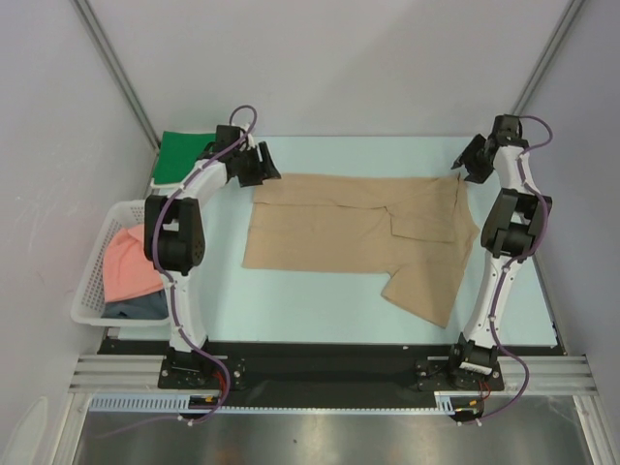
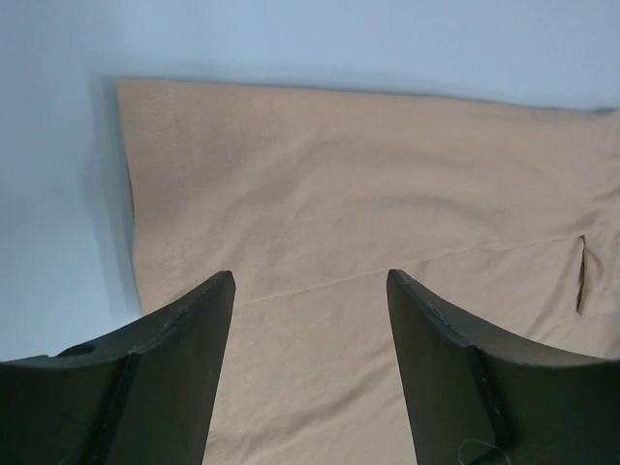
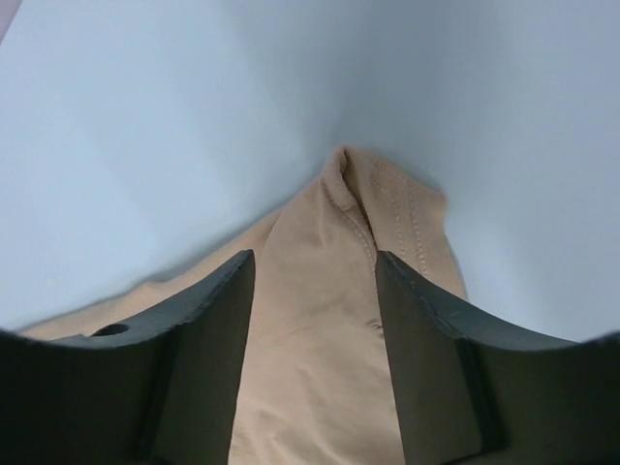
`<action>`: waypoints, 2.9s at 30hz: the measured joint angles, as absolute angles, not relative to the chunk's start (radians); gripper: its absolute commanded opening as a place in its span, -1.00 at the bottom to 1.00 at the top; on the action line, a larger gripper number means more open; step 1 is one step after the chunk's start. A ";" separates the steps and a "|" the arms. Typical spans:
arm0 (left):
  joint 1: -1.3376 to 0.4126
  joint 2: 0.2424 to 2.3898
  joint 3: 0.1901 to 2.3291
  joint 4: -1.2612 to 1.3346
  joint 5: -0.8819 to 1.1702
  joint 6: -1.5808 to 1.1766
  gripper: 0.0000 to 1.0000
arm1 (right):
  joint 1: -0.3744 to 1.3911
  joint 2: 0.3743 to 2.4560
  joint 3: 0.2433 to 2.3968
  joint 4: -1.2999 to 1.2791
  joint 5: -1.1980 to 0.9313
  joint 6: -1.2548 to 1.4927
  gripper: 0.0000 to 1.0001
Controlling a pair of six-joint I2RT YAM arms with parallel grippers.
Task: Fold and stack the t-shirts
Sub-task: Fold the tshirt
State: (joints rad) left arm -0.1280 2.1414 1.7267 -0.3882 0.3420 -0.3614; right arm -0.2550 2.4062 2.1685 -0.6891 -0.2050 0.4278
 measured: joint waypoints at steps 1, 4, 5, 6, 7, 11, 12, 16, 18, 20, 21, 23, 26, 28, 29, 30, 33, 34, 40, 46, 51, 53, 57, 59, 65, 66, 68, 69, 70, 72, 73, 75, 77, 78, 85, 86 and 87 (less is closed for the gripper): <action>-0.127 2.141 1.727 -0.390 0.341 -0.357 0.40 | -0.253 2.411 2.175 -0.693 -0.199 0.419 0.12; -0.121 2.141 1.727 -0.397 0.337 -0.348 0.40 | -0.251 2.421 2.177 -0.706 -0.186 0.394 0.13; -0.120 2.141 1.727 -0.400 0.336 -0.346 0.40 | -0.250 2.423 2.177 -0.712 -0.179 0.386 0.15; -0.117 2.141 1.727 -0.404 0.335 -0.341 0.40 | -0.249 2.426 2.177 -0.719 -0.167 0.368 0.19; -0.115 2.141 1.727 -0.409 0.334 -0.338 0.40 | -0.245 2.429 2.177 -0.725 -0.156 0.358 0.20; -0.109 2.141 1.726 -0.421 0.335 -0.334 0.39 | -0.238 2.440 2.177 -0.747 -0.097 0.288 0.20; -0.108 2.141 1.723 -0.421 0.337 -0.334 0.39 | -0.235 2.445 2.180 -0.751 -0.086 0.273 0.19; -0.108 2.138 1.694 -0.420 0.344 -0.339 0.39 | -0.226 2.473 2.191 -0.755 -0.054 0.229 0.19; -0.108 2.138 1.682 -0.422 0.344 -0.339 0.39 | -0.223 2.484 2.203 -0.754 -0.048 0.220 0.18; -0.107 2.138 1.679 -0.427 0.344 -0.339 0.39 | -0.222 2.490 2.214 -0.756 -0.045 0.210 0.10; -0.107 2.138 1.679 -0.427 0.344 -0.339 0.39 | -0.221 2.498 2.223 -0.757 -0.040 0.207 -0.03; -0.107 2.138 1.679 -0.427 0.345 -0.339 0.39 | -0.220 2.507 2.238 -0.760 -0.032 0.206 -0.16; -0.107 2.138 1.679 -0.429 0.345 -0.340 0.40 | -0.219 2.512 2.244 -0.768 -0.005 0.204 -0.52; -0.107 2.135 1.678 -0.430 0.344 -0.346 0.39 | -0.218 2.515 2.249 -0.778 0.018 0.208 -0.58; -0.107 2.131 1.671 -0.429 0.342 -0.351 0.39 | -0.218 2.516 2.252 -0.782 0.027 0.215 -0.52; -0.107 2.122 1.659 -0.429 0.338 -0.357 0.39 | -0.218 2.516 2.255 -0.786 0.034 0.219 -0.18; -0.107 2.084 1.608 -0.434 0.316 -0.371 0.40 | -0.223 2.529 2.290 -0.810 0.050 0.231 0.48; -0.107 2.065 1.583 -0.437 0.308 -0.379 0.40 | -0.224 2.543 2.321 -0.830 0.062 0.231 0.60; -0.106 1.926 1.424 -0.452 0.255 -0.439 0.38 | -0.229 2.553 2.458 -0.953 0.142 0.244 0.86; -0.106 1.708 1.188 -0.451 0.223 -0.503 0.27 | -0.231 2.264 2.118 -1.001 0.166 0.311 1.00; -0.109 1.529 0.999 -0.468 0.185 -0.554 0.18 | -0.183 1.852 1.607 -0.937 0.119 0.365 0.97; -0.111 1.475 0.921 -0.472 0.168 -0.597 0.11 | -0.127 1.709 1.452 -0.933 0.079 0.392 0.93; -0.114 1.429 0.790 -0.474 0.134 -0.680 0.02 | -0.008 1.546 1.303 -0.910 0.022 0.420 0.82; -0.114 1.447 0.783 -0.481 0.120 -0.701 0.02 | 0.010 1.493 1.237 -0.893 -0.016 0.433 0.78; -0.115 1.494 0.812 -0.472 0.077 -0.737 0.01 | -0.145 1.407 1.089 -0.894 -0.107 0.457 0.59; -0.115 1.496 0.812 -0.473 0.071 -0.744 0.00 | -0.173 1.396 1.081 -0.899 -0.106 0.458 0.58; -0.115 1.502 0.812 -0.469 0.065 -0.757 -0.03 | -0.199 1.377 1.079 -0.906 -0.105 0.463 0.43; -0.115 1.506 0.812 -0.467 0.063 -0.762 -0.05 | -0.201 1.370 1.079 -0.907 -0.104 0.464 0.40; -0.115 1.512 0.812 -0.466 0.062 -0.767 -0.06 | -0.203 1.364 1.077 -0.907 -0.103 0.471 0.40; -0.115 1.520 0.804 -0.456 0.063 -0.776 -0.07 | -0.215 1.357 1.060 -0.902 -0.102 0.485 0.38; -0.115 1.521 0.797 -0.444 0.058 -0.778 -0.08 | -0.222 1.357 1.049 -0.902 -0.102 0.492 0.37; -0.115 1.523 0.795 -0.432 0.057 -0.785 -0.10 | -0.249 1.362 1.021 -0.905 -0.102 0.505 0.37; -0.115 1.531 0.795 -0.419 0.052 -0.786 -0.13 | -0.268 1.372 1.008 -0.909 -0.101 0.513 0.37; -0.115 1.536 0.795 -0.411 0.047 -0.786 -0.17 | -0.273 1.377 1.006 -0.908 -0.098 0.517 0.37; -0.115 1.561 0.813 -0.394 0.041 -0.788 -0.08 | -0.276 1.380 0.995 -0.909 -0.075 0.541 0.41; -0.115 1.561 0.813 -0.395 0.042 -0.789 -0.03 | -0.280 1.382 0.994 -0.908 -0.068 0.546 0.41; -0.115 1.559 0.815 -0.397 0.046 -0.793 0.01 | -0.284 1.383 0.995 -0.907 -0.064 0.550 0.42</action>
State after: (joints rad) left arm -0.1154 1.5593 0.8154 -0.3973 0.0463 -0.7933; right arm -0.2840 1.3834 0.9947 -0.9070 -0.0639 0.5503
